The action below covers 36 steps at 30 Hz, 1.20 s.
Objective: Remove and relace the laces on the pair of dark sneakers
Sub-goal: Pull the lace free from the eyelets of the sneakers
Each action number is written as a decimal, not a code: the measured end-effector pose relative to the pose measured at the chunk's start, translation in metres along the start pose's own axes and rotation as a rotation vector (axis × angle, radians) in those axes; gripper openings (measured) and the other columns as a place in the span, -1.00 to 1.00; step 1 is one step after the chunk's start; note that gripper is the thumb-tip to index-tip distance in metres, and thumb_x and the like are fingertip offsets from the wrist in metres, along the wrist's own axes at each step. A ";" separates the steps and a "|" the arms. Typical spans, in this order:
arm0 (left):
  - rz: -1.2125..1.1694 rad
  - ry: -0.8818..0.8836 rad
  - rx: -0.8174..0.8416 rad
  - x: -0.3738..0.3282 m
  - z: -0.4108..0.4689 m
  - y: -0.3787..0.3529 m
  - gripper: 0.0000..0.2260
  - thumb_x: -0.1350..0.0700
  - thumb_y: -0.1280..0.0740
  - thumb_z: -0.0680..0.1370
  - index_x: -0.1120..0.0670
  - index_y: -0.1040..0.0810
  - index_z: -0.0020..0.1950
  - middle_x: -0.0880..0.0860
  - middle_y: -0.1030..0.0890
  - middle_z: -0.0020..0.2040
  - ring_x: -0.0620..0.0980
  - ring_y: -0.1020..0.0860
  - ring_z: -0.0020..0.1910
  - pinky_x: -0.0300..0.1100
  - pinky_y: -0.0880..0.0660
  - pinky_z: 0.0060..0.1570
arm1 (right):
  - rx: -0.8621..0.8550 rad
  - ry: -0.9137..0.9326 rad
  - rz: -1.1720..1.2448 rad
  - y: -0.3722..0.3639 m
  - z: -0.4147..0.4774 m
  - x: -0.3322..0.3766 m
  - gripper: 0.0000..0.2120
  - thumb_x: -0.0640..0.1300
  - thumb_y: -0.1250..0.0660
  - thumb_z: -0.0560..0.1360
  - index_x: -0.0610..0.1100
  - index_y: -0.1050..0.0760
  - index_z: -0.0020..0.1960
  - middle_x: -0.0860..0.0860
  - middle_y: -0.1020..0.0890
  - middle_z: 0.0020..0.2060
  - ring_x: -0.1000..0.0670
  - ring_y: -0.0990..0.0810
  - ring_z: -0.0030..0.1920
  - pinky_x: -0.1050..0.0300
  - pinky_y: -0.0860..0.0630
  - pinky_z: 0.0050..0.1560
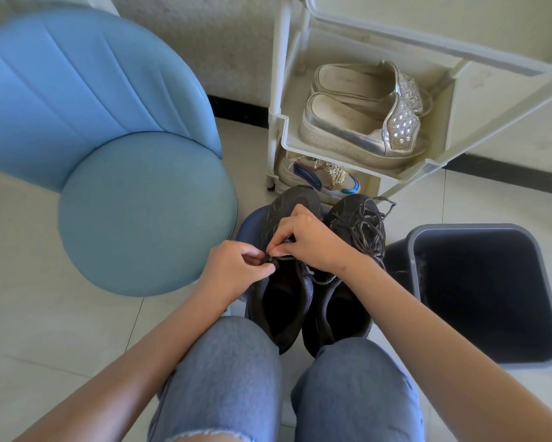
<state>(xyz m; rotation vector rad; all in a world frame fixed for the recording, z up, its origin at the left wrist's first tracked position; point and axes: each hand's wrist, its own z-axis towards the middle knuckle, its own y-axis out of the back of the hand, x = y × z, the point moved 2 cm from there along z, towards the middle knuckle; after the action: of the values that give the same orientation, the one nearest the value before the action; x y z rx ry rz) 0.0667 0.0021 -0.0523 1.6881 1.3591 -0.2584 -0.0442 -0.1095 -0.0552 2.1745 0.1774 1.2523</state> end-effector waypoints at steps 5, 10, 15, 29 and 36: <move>-0.001 -0.010 -0.016 -0.001 -0.001 0.000 -0.88 0.10 -0.51 0.37 0.05 -0.70 -0.11 -0.14 -0.62 -0.31 -0.43 -0.52 -0.35 -0.55 -0.39 -0.29 | 0.029 0.022 -0.210 -0.004 -0.005 0.004 -0.77 -0.19 -0.34 0.53 -0.06 -0.62 0.16 0.04 -0.57 -0.08 0.03 -0.20 0.02 0.25 -0.06 -0.04; -0.016 -0.019 -0.008 -0.001 -0.001 -0.001 -0.87 0.11 -0.51 0.37 0.06 -0.70 -0.10 -0.15 -0.61 -0.32 -0.44 -0.51 -0.37 -0.55 -0.41 -0.27 | -0.035 -0.103 -0.105 -0.004 -0.010 0.004 -0.84 -0.21 -0.34 0.52 -0.08 -0.60 0.08 -0.01 -0.43 -0.06 -0.02 -0.26 0.09 0.18 -0.22 0.17; -0.004 -0.032 0.027 0.000 -0.001 0.000 -0.88 0.09 -0.51 0.37 0.02 -0.69 -0.11 -0.18 -0.61 -0.32 -0.43 -0.52 -0.36 -0.56 -0.39 -0.30 | -0.055 -0.114 0.005 -0.011 -0.014 0.003 -0.90 -0.11 -0.37 0.51 0.08 -0.62 -0.10 0.12 -0.55 -0.12 -0.01 -0.22 0.09 0.16 -0.11 0.14; -0.022 0.010 0.067 -0.005 -0.003 0.002 -0.88 0.01 -0.48 0.42 -0.01 -0.60 -0.27 -0.05 -0.65 -0.31 -0.20 -0.59 -0.34 -0.47 -0.41 -0.36 | -0.244 -0.029 0.150 -0.012 -0.022 -0.003 -0.86 -0.24 -0.44 0.43 -0.07 -0.63 -0.04 0.10 -0.65 -0.27 0.27 -0.35 -0.11 0.16 -0.24 0.04; 0.072 -0.045 0.066 -0.009 0.000 -0.001 -0.98 0.09 -0.46 0.43 0.02 -0.67 -0.19 -0.04 -0.68 -0.22 -0.12 -0.62 -0.17 -0.18 -0.55 -0.07 | -0.247 -0.023 0.127 -0.011 -0.027 -0.001 -0.88 -0.22 -0.45 0.43 -0.09 -0.66 -0.04 0.23 -0.54 -0.30 0.26 -0.35 -0.09 0.26 -0.26 0.00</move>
<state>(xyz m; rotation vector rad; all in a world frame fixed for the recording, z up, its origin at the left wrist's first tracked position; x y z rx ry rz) 0.0620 -0.0035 -0.0470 1.7715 1.2669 -0.3005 -0.0654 -0.0891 -0.0526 2.0108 -0.1211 1.2460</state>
